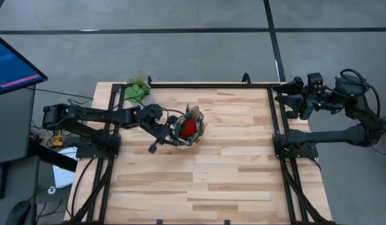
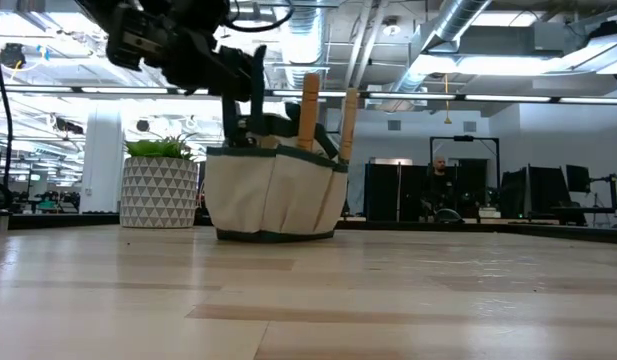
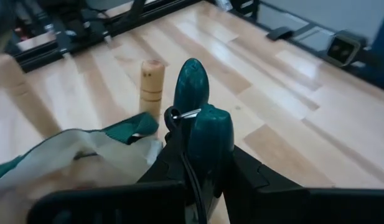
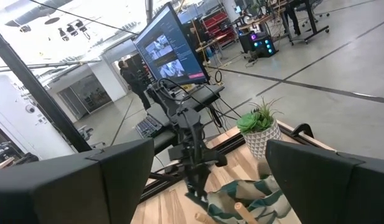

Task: Pick & Place Garden tools in Gardening bag
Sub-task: Put the shear scissors into the gardening bag, then return to Home Position

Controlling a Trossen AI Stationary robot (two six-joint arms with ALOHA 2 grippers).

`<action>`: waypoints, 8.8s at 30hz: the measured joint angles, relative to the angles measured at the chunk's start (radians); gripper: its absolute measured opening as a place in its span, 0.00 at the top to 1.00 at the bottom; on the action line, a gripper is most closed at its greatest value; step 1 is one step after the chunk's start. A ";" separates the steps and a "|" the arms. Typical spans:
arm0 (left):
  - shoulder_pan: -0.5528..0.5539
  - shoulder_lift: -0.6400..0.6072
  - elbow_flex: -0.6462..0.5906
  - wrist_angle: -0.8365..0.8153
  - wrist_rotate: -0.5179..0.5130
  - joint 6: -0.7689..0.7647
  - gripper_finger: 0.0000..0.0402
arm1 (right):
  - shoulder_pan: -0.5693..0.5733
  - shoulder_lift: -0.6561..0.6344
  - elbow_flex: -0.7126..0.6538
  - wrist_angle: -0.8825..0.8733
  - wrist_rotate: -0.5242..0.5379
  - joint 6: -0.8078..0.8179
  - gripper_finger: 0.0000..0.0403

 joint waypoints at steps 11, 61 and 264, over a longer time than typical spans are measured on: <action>0.065 0.042 0.002 0.008 -0.017 0.012 0.92 | 0.000 0.000 0.000 0.000 -0.001 0.000 0.25; 0.097 -0.004 0.000 0.022 0.002 -0.116 0.92 | 0.000 0.000 0.000 0.000 -0.004 -0.018 0.25; -0.500 -1.274 -0.632 -0.126 -1.269 -0.849 1.00 | -0.177 -0.564 -1.199 0.672 -0.132 0.016 1.00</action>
